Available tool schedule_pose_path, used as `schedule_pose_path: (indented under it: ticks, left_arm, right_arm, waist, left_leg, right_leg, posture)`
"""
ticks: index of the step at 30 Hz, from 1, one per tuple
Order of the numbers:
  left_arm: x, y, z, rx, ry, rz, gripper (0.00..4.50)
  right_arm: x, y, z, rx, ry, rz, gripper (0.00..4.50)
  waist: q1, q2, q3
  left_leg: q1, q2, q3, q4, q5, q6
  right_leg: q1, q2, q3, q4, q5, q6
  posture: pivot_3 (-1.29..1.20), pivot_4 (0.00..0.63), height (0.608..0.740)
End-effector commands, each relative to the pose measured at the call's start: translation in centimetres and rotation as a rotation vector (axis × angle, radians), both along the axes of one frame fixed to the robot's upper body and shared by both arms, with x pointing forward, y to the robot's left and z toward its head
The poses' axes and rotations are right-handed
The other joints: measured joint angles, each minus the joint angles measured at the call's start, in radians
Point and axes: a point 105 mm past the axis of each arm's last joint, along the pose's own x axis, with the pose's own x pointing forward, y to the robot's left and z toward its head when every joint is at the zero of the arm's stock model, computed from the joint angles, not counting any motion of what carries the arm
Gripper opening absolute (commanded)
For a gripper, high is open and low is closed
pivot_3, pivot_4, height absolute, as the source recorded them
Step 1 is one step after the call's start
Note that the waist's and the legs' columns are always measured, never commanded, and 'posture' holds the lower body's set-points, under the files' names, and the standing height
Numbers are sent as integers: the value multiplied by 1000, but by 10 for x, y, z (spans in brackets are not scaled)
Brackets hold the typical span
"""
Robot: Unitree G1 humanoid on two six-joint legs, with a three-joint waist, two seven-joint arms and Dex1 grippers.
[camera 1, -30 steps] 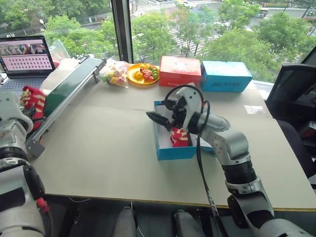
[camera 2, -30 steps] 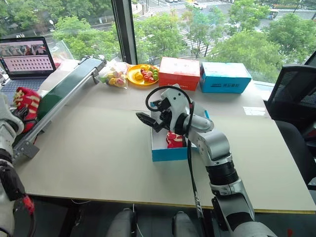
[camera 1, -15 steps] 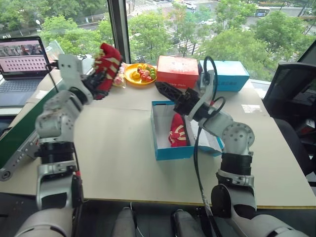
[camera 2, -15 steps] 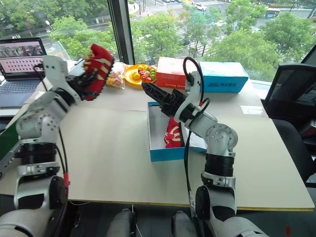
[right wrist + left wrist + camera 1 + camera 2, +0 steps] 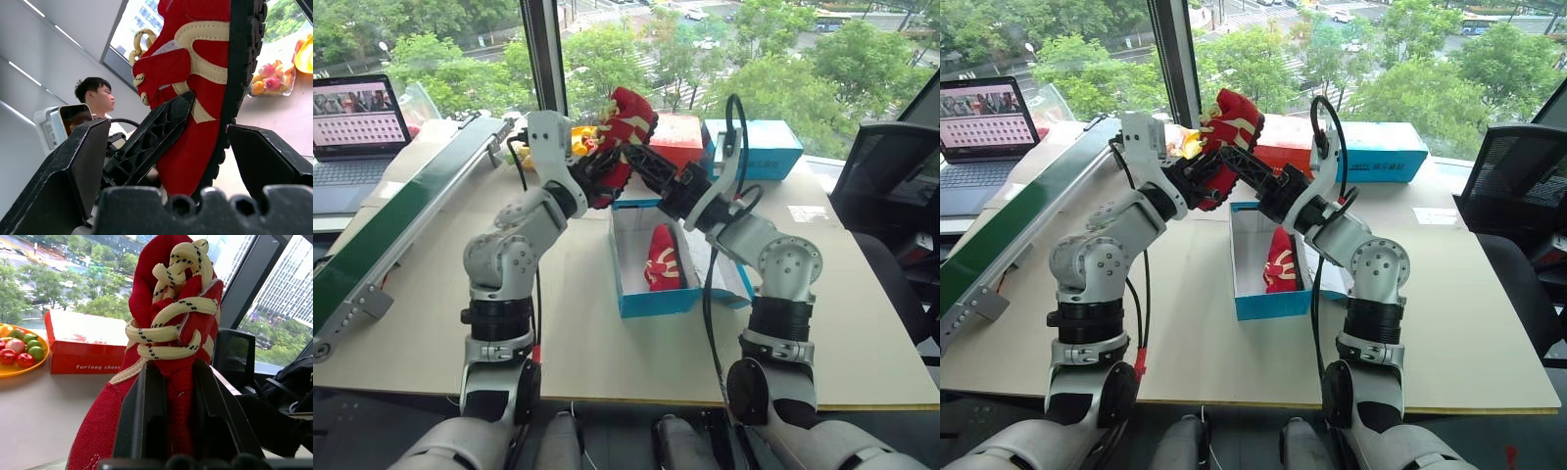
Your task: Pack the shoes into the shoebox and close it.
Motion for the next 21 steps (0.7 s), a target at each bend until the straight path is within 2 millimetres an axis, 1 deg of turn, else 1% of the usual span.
schedule_pose_path:
  ticks: [1,5,11,15,16,19,20,21]
  left_arm:
    - [-16,-14,15,-23,-54,-48,250]
    - [-23,-21,18,-26,-59,-67,250]
    - [-28,-24,18,-31,-49,-82,250]
    - [-30,-27,16,-33,-39,-94,239]
    - [-30,-27,16,-33,-39,-93,239]
    - [-29,-26,17,-33,-40,-91,239]
    - [-30,-26,17,-33,-40,-92,239]
    - [-30,-26,17,-33,-40,-93,239]
  right_arm:
    - [0,-4,13,38,-42,-14,4500]
    - [4,-4,11,33,-36,-30,4500]
    - [11,-9,8,32,-26,-62,4500]
    - [13,-12,14,69,-40,-78,3500]
    - [12,-12,15,72,-48,-73,3096]
    - [12,-14,18,88,-55,-82,2086]
    - [12,-14,19,93,-57,-84,1822]
    - [12,-15,20,96,-58,-85,1446]
  waist:
    - [1,0,0]
    - [4,0,0]
    - [3,0,0]
    - [3,0,0]
    - [3,0,0]
    - [3,0,0]
    - [3,0,0]
    - [3,0,0]
  left_leg:
    - [0,0,0,0,0,0]
    - [0,0,-1,0,0,0]
    - [0,0,-1,0,0,0]
    - [0,-1,-1,0,0,0]
    - [0,-1,-1,0,0,0]
    - [0,-1,-1,0,0,0]
    - [0,-1,-1,0,0,0]
    - [0,-1,-2,0,0,0]
  right_leg:
    - [0,0,0,0,0,0]
    - [1,0,0,0,0,0]
    - [1,0,0,0,0,0]
    - [1,0,0,-1,0,0]
    - [1,0,0,-1,0,0]
    - [1,0,-1,-1,0,0]
    - [1,0,-1,-1,0,0]
    - [1,0,-1,-1,0,0]
  posture:
    - [0,150,739]
    - [0,150,739]
    - [0,150,739]
    - [0,150,739]
    - [0,150,739]
    - [0,150,739]
    - [0,150,739]
    - [0,150,739]
